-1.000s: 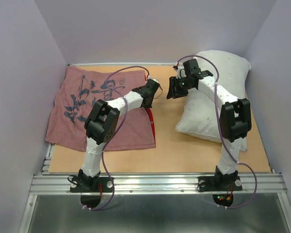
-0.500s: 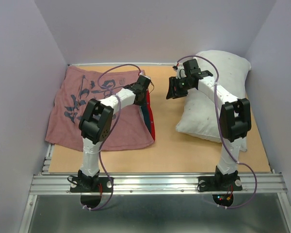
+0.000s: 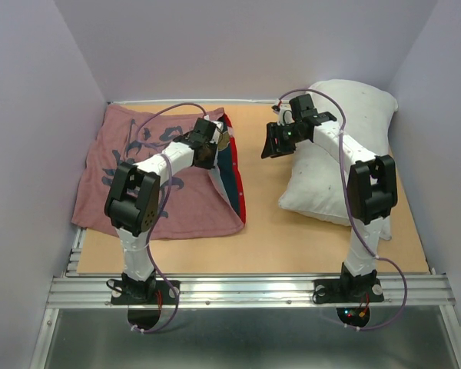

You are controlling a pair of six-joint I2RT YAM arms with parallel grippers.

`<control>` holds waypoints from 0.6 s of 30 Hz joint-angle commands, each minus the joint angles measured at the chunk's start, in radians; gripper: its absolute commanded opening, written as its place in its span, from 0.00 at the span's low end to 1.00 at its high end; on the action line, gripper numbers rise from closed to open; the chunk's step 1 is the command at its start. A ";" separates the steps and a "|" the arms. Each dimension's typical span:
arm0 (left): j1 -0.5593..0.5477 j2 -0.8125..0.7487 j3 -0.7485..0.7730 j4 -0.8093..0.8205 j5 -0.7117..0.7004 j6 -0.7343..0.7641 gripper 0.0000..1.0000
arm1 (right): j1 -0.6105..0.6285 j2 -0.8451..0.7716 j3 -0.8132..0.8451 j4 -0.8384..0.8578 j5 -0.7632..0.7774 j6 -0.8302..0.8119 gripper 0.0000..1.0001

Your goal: Put the pillow into the pillowcase

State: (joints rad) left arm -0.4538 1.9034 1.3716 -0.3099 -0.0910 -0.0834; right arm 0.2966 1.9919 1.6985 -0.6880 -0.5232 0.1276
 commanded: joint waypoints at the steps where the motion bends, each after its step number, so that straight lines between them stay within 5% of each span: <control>1: 0.021 -0.034 0.047 0.018 0.178 0.069 0.24 | 0.006 0.015 -0.016 0.024 -0.049 -0.008 0.52; 4: 0.064 -0.023 0.061 0.038 0.285 0.071 0.56 | 0.006 0.015 -0.013 0.022 -0.054 -0.011 0.52; 6: 0.079 -0.009 0.076 0.037 0.315 0.071 0.66 | 0.006 0.013 -0.014 0.022 -0.055 -0.013 0.52; 18: 0.087 0.016 0.118 0.092 0.445 0.004 0.71 | 0.006 0.048 -0.036 0.033 -0.083 0.004 0.52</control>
State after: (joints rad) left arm -0.3485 1.9347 1.4498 -0.2668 0.2951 -0.0483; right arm 0.2966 2.0224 1.6848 -0.6865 -0.5705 0.1280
